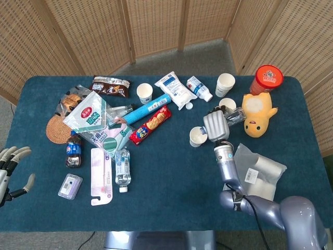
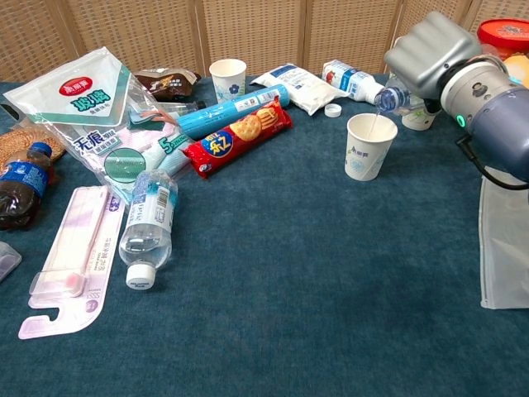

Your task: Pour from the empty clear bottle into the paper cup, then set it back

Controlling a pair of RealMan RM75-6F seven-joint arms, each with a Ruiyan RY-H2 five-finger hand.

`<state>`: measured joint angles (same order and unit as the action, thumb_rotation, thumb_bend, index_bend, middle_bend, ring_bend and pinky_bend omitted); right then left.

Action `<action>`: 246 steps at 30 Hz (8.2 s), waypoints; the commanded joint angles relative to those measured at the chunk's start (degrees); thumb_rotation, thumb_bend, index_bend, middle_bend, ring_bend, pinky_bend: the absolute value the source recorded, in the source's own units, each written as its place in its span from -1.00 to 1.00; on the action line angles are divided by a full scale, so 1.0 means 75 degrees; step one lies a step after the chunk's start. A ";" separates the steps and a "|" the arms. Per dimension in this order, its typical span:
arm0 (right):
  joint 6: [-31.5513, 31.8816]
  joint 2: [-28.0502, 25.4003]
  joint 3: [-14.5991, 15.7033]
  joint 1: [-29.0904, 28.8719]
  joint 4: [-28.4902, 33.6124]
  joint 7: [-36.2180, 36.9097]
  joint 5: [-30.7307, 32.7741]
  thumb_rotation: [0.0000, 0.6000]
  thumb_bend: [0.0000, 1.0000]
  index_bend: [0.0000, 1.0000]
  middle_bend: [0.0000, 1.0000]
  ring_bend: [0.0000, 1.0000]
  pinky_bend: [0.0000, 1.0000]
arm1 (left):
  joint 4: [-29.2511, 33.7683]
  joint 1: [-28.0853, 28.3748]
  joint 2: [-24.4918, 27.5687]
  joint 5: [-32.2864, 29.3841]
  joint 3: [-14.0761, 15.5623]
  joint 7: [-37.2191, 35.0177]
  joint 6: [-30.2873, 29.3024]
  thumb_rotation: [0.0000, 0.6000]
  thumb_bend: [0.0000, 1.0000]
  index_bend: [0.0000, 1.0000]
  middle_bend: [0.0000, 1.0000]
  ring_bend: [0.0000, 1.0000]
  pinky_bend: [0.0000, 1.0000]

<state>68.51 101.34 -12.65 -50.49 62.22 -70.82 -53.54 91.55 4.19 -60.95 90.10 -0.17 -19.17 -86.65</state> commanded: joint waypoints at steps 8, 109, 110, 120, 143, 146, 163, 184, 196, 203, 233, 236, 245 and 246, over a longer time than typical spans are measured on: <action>-0.0358 -0.0409 -0.0458 0.0149 0.0781 0.0813 0.0485 1.00 -0.53 0.16 0.18 0.11 -0.38 | 0.0073 0.0023 0.0006 -0.0014 -0.0012 0.0078 0.0029 0.10 -0.02 -0.70 -0.66 -0.83 -0.91; -0.2825 -0.3129 -0.0126 0.2226 0.4531 1.1100 -0.0788 1.00 -0.54 0.17 0.15 -0.10 -0.45 | 0.0907 0.0135 0.0249 -0.0153 -0.0010 0.0983 0.0316 0.10 -0.02 -0.70 -0.66 -0.83 -0.91; -0.2829 -0.3104 -0.0111 0.2235 0.4506 1.1153 -0.0840 1.00 -0.54 0.17 0.15 -0.11 -0.46 | 0.0912 0.0131 0.0252 -0.0156 -0.0008 0.0984 0.0313 0.10 -0.02 -0.70 -0.66 -0.83 -0.91; -0.2857 -0.3027 -0.0068 0.2294 0.4353 1.1585 -0.1206 1.00 -0.56 0.14 0.13 -0.16 -0.52 | 0.0941 0.0106 0.0281 -0.0155 0.0007 0.0997 0.0294 0.10 -0.02 -0.70 -0.66 -0.83 -0.91; -0.3100 -0.3251 0.0127 0.2408 0.4124 1.2583 -0.1976 1.00 -0.58 -0.15 -0.03 -0.31 -0.82 | 0.1016 0.0113 0.0315 -0.0144 -0.0022 0.1058 0.0266 0.11 -0.02 -0.70 -0.66 -0.83 -0.91; -0.3101 -0.3265 0.0144 0.2413 0.4107 1.2653 -0.2032 1.00 -0.58 -0.16 -0.05 -0.32 -0.84 | 0.1020 0.0120 0.0311 -0.0142 -0.0027 0.1062 0.0272 0.10 -0.02 -0.70 -0.66 -0.83 -0.91; -0.3076 -0.3649 0.0369 0.2489 0.4377 1.2822 -0.2450 0.97 -0.61 -0.37 -0.19 -0.44 -0.98 | 0.1010 0.0169 0.0274 -0.0088 -0.0045 0.1047 0.0288 0.10 -0.02 -0.70 -0.66 -0.83 -0.91; -0.3096 -0.4273 0.0465 0.2413 0.4768 1.3205 -0.2910 0.21 -0.60 -0.88 -0.55 -0.78 -1.00 | 0.1034 0.0181 0.0256 -0.0031 -0.0046 0.1068 0.0242 0.10 -0.02 -0.70 -0.66 -0.83 -0.91; -0.3108 -0.4860 0.0229 0.2293 0.5282 1.3123 -0.2620 0.22 -0.60 -0.88 -0.55 -0.78 -1.00 | 0.0942 0.0183 0.0225 -0.0076 -0.0050 0.0991 0.0254 0.10 -0.02 -0.70 -0.66 -0.83 -0.91; -0.2928 -0.5274 -0.0113 0.2339 0.5379 1.3515 -0.2340 0.25 -0.61 -0.83 -0.53 -0.78 -1.00 | 0.0968 0.0180 0.0249 -0.0077 -0.0063 0.1001 0.0227 0.10 -0.02 -0.70 -0.66 -0.83 -0.91; -0.1250 -0.4828 -0.0070 0.3412 0.3019 1.2633 -0.1246 1.00 -0.58 -0.50 -0.48 -0.78 -1.00 | 0.0834 0.0166 0.0179 -0.0276 -0.0067 0.0950 0.0325 0.10 -0.02 -0.70 -0.66 -0.83 -0.92; -0.0939 -0.4770 0.0107 0.3629 0.2889 1.2235 -0.1366 1.00 -0.57 -0.49 -0.47 -0.78 -1.00 | 0.0687 0.0112 0.0109 -0.0200 -0.0009 0.0733 0.0268 0.10 -0.02 -0.70 -0.66 -0.83 -0.92; 0.0310 -0.4473 0.0624 0.4256 0.2381 1.0748 -0.2053 1.00 -0.57 -0.44 -0.48 -0.80 -1.00 | 0.0275 -0.0134 -0.0018 -0.0243 0.0171 0.0438 0.0162 0.10 -0.02 -0.70 -0.66 -0.83 -0.94; 0.0453 -0.4429 0.0684 0.4312 0.2334 1.0511 -0.2138 1.00 -0.57 -0.44 -0.48 -0.80 -1.00 | 0.0233 -0.0166 -0.0029 -0.0262 0.0170 0.0420 0.0123 0.10 -0.02 -0.70 -0.66 -0.83 -0.95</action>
<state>68.87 67.03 -8.98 -19.71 81.17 11.86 -67.51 93.59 3.17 -61.05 88.31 1.04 -15.82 -85.44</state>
